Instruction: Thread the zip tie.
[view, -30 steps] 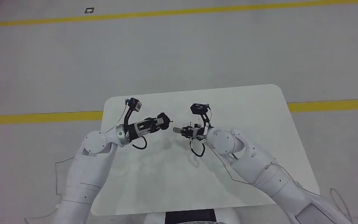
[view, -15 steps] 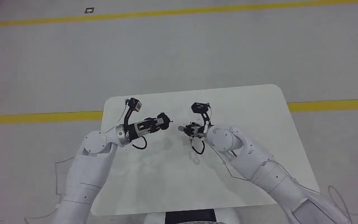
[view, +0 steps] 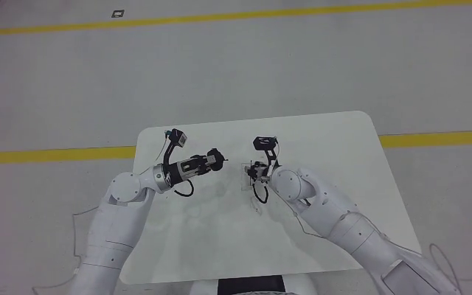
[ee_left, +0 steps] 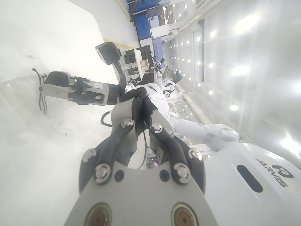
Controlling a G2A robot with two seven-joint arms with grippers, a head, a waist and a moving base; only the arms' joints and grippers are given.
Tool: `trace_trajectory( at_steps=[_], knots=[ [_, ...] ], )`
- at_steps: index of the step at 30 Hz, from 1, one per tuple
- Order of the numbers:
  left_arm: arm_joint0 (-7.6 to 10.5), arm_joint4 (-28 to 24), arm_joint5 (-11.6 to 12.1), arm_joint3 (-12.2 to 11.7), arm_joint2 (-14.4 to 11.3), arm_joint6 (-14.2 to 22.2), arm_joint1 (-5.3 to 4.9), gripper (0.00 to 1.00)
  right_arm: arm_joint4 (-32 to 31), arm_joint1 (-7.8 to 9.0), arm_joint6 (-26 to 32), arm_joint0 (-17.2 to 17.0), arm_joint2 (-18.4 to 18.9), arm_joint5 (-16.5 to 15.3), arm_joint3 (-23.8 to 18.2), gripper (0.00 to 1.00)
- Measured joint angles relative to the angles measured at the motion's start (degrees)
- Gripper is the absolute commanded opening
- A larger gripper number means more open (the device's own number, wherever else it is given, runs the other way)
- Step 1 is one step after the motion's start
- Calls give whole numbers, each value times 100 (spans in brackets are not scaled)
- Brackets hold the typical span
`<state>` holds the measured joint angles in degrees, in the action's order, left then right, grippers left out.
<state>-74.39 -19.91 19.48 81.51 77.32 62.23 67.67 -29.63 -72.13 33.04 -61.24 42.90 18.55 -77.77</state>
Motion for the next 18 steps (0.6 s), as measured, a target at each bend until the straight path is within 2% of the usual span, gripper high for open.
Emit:
trace_trajectory(
  at_steps=[6, 13, 18],
  knots=[
    [0, 0, 0, 0, 0, 0, 0, 0, -75, -39, 23, -15, 7, 24, 83, 13],
    [0, 0, 0, 0, 0, 0, 0, 0, -102, -84, 71, -14, 34, -7, 184, 17],
    [0, 0, 0, 0, 0, 0, 0, 0, -119, -121, 98, -3, 43, -35, 254, 15]
  ],
)
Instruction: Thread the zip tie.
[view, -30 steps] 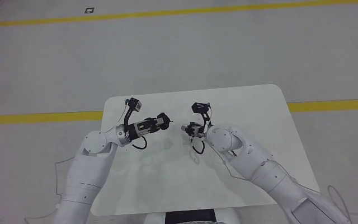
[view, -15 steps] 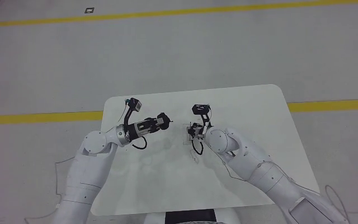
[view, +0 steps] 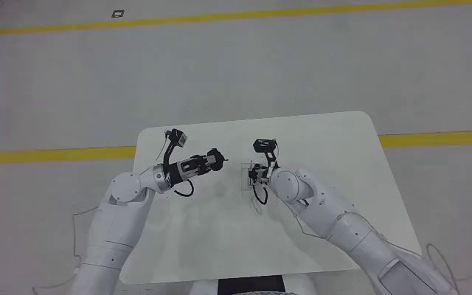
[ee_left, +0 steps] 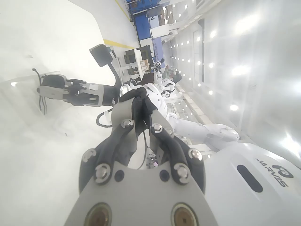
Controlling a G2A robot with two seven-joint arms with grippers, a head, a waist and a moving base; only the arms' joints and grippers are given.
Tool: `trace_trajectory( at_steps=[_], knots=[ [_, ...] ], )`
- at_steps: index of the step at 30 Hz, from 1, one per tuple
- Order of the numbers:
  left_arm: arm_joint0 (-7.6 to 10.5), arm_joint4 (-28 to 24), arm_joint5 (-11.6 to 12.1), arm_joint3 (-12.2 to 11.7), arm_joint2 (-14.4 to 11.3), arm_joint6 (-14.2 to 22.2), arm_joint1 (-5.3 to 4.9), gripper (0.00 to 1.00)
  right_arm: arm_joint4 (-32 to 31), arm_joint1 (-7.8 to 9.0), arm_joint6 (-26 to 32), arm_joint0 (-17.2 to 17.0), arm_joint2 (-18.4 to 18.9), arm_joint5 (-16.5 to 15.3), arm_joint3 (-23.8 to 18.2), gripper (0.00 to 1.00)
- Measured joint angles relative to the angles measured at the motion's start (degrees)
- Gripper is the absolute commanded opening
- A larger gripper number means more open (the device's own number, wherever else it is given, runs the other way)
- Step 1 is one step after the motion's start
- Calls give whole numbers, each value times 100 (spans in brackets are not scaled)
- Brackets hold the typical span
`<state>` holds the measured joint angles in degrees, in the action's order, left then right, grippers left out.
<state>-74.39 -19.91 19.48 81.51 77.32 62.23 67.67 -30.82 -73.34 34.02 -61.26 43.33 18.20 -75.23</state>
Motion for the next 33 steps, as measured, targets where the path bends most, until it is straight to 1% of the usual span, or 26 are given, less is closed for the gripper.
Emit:
trace_trajectory(
  at_steps=[16, 19, 20, 21, 25, 33],
  knots=[
    [0, 0, 0, 0, 0, 0, 0, 0, -37, -116, 70, 39, 12, -128, 259, 12],
    [0, 0, 0, 0, 0, 0, 0, 0, -42, -131, 79, 39, 31, -151, 290, 8],
    [0, 0, 0, 0, 0, 0, 0, 0, -42, -136, 80, 37, 40, -161, 298, 1],
    [0, 0, 0, 0, 0, 0, 0, 0, -44, -140, 78, 34, 48, -170, 299, 0],
    [0, 0, 0, 0, 0, 0, 0, 0, -104, -145, 54, -9, 83, -180, 223, 0],
    [0, 0, 0, 0, 0, 0, 0, 0, -307, -111, 93, -183, 217, -105, -103, 0]
  ],
)
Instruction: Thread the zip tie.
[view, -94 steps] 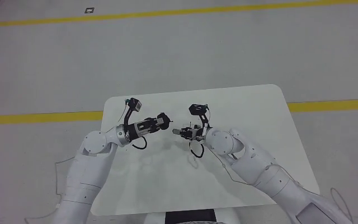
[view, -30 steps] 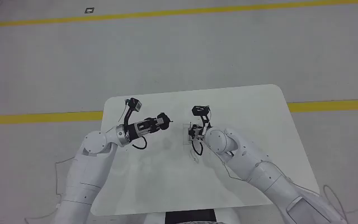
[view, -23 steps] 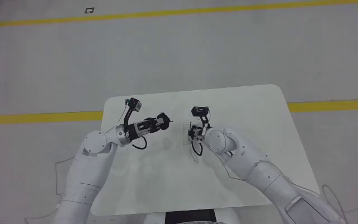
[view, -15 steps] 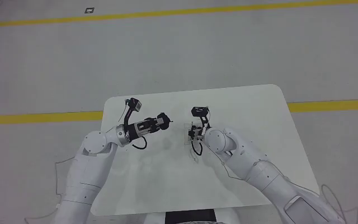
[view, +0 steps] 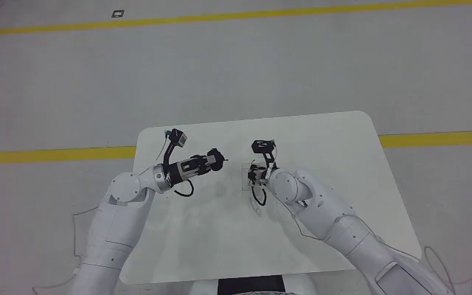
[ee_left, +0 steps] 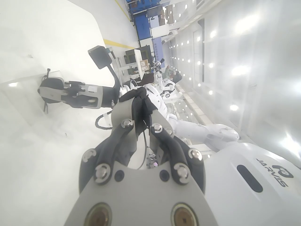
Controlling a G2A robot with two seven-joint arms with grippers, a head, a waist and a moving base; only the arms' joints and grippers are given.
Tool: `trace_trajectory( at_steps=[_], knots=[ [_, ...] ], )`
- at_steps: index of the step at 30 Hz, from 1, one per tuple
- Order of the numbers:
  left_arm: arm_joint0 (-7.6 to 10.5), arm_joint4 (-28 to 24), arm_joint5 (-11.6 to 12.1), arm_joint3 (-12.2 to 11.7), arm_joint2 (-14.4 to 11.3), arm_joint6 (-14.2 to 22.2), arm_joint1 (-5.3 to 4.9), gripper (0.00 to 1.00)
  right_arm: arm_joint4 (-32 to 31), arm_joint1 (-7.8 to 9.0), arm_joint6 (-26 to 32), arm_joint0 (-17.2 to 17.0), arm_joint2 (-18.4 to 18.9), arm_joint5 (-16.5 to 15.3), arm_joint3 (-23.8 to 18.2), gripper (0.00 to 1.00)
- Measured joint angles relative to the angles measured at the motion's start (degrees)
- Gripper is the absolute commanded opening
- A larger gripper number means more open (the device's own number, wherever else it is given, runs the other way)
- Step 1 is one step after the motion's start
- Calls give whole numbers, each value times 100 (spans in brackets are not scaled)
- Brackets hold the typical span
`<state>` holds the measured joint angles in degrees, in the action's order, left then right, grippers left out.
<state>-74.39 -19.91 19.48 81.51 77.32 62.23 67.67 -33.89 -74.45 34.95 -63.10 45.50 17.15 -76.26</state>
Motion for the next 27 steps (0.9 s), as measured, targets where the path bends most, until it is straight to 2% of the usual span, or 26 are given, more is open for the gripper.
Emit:
trace_trajectory(
  at_steps=[4, 7, 15, 17, 27],
  knots=[
    [0, 0, 0, 0, 0, 0, 0, 0, -2, 27, -21, -126, 126, -40, -192, 0],
    [0, 0, 0, 0, 0, 0, 0, 0, 131, 61, -74, -262, 305, -194, -381, 0],
    [0, 0, 0, 0, 0, 0, 0, 0, 574, 215, -604, -954, 1060, -723, -1220, 0],
    [0, 0, 0, 0, 0, 0, 0, 0, 594, 245, -726, -1113, 1211, -770, -1377, 0],
    [0, 0, 0, 0, 0, 0, 0, 0, 592, 246, -737, -1121, 1224, -763, -1385, 0]
  ],
)
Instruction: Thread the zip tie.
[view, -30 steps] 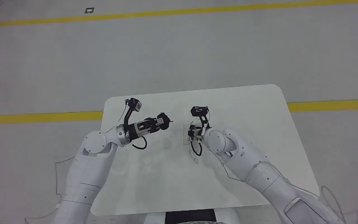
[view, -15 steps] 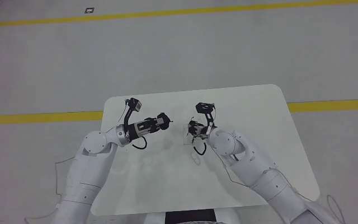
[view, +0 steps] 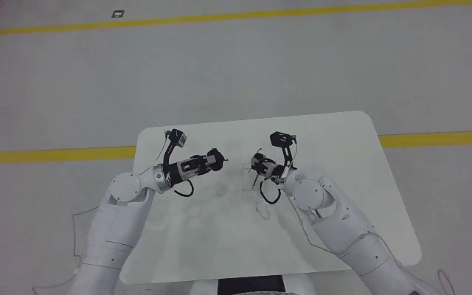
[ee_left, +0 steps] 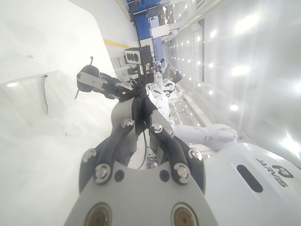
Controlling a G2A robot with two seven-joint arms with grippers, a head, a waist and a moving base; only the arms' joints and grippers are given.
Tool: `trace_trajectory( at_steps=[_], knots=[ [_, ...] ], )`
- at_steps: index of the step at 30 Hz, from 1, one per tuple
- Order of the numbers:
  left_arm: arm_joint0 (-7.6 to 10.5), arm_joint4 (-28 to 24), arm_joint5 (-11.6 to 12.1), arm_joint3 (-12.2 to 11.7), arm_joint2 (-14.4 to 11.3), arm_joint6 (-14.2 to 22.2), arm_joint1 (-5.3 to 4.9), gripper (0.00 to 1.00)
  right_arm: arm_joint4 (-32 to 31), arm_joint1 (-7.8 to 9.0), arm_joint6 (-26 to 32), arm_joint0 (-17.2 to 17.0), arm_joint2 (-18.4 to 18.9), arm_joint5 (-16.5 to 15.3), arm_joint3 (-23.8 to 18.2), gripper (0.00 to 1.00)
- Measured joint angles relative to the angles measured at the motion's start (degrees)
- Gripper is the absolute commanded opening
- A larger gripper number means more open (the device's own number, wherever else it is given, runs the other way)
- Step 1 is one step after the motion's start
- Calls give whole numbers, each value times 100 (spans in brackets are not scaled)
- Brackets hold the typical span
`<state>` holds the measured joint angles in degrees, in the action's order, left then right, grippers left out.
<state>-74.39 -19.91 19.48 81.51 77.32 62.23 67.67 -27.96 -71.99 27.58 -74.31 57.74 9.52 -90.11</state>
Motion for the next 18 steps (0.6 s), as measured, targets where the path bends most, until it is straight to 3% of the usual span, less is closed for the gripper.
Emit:
trace_trajectory(
  at_steps=[3, 6, 11, 18],
  knots=[
    [0, 0, 0, 0, 0, 0, 0, 0, -34, -1, -105, -30, 14, -49, -48, 0],
    [0, 0, 0, 0, 0, 0, 0, 0, -210, 7, -626, -219, 59, -267, -390, 0],
    [0, 0, 0, 0, 0, 0, 0, 0, -870, 44, -1356, -657, 44, -513, -909, 0],
    [0, 0, 0, 0, 0, 0, 0, 0, -1700, 73, -1861, -1055, -94, -721, -1159, 0]
  ],
)
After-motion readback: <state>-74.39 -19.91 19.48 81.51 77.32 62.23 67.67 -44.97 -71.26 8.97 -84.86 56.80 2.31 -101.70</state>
